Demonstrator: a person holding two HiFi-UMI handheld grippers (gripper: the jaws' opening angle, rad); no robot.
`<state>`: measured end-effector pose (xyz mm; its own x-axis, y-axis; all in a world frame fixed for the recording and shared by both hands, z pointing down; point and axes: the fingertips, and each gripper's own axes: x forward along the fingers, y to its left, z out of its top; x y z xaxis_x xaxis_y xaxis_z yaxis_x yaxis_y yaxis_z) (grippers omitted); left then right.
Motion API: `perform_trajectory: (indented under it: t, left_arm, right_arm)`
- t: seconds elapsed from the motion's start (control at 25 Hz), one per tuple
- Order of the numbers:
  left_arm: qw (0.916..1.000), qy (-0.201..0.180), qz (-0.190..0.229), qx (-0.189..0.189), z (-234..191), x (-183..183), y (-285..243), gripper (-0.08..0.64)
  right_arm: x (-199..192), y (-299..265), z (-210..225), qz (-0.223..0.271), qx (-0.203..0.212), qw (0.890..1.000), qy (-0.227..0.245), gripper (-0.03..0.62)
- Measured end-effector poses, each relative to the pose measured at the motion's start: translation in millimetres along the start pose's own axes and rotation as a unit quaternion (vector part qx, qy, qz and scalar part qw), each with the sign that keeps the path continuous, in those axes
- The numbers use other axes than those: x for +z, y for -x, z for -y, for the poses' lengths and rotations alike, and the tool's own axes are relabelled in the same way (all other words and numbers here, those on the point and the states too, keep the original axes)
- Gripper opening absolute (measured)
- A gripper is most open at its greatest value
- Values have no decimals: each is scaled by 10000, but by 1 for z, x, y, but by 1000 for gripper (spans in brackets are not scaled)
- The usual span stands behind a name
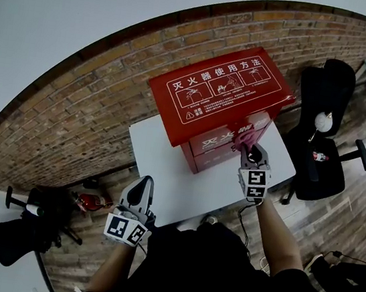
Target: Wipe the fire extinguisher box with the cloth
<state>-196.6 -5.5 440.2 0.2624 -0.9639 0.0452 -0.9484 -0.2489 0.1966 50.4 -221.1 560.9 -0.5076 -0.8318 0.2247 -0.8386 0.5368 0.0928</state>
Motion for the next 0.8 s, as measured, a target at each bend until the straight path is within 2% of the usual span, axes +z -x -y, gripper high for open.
perform_trajectory:
  t: [0.8]
  left_arm:
    - [10000,44,-26,-23,-4,-2,-4,49]
  right_arm:
    - [3,3,-47,-46,510,9987,51,69]
